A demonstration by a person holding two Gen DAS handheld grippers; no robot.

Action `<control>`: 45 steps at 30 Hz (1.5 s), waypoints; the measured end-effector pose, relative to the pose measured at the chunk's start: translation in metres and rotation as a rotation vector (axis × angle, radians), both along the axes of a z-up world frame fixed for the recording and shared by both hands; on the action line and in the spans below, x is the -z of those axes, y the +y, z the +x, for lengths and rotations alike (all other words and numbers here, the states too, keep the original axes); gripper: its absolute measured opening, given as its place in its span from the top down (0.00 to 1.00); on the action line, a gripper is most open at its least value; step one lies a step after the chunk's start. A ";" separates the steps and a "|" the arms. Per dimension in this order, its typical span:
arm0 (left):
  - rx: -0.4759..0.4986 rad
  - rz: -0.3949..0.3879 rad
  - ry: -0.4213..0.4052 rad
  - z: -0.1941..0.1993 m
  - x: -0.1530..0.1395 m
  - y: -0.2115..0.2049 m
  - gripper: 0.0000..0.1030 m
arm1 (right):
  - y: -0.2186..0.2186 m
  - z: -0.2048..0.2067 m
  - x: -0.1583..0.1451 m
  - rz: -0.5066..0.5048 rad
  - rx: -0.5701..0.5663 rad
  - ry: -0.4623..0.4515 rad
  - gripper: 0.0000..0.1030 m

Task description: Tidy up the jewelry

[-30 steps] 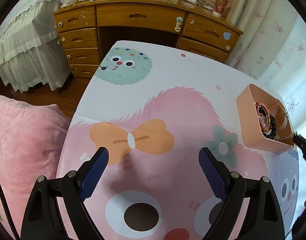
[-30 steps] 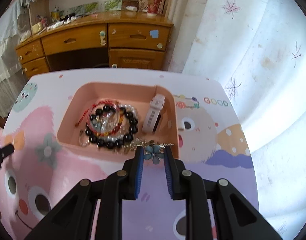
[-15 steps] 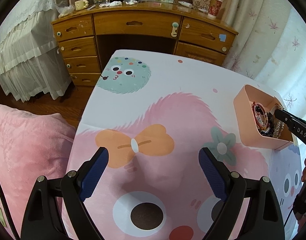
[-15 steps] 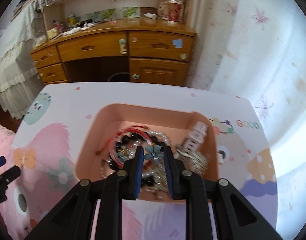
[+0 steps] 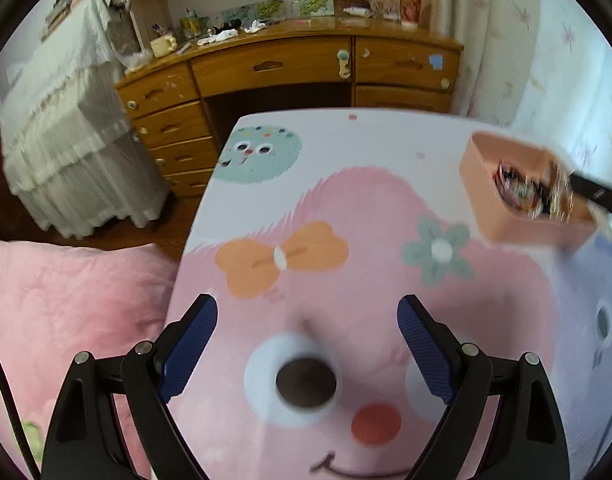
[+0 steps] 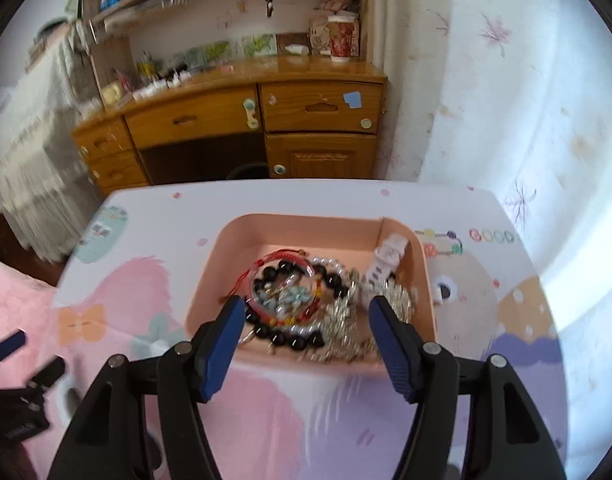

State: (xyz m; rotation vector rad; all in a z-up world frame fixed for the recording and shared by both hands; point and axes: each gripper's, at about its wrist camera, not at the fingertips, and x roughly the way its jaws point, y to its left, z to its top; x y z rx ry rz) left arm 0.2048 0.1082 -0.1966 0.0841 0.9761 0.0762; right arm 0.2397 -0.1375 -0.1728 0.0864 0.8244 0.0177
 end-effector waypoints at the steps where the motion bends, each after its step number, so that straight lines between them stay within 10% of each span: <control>1: -0.013 0.009 0.018 -0.009 0.001 -0.005 0.12 | -0.006 -0.011 -0.001 0.042 0.006 -0.004 0.20; 11: -0.058 -0.097 0.132 -0.118 -0.032 -0.058 0.12 | -0.066 -0.150 0.015 0.190 0.056 0.264 0.06; 17: 0.015 -0.140 0.187 -0.170 -0.059 -0.104 0.12 | -0.093 -0.232 0.002 0.093 0.045 0.310 0.05; 25: 0.117 -0.074 0.148 -0.194 -0.139 -0.153 0.04 | -0.111 -0.258 -0.048 0.268 0.088 0.337 0.05; 45: 0.035 -0.074 -0.007 -0.213 -0.175 -0.151 0.01 | -0.103 -0.285 -0.134 0.145 0.089 0.097 0.00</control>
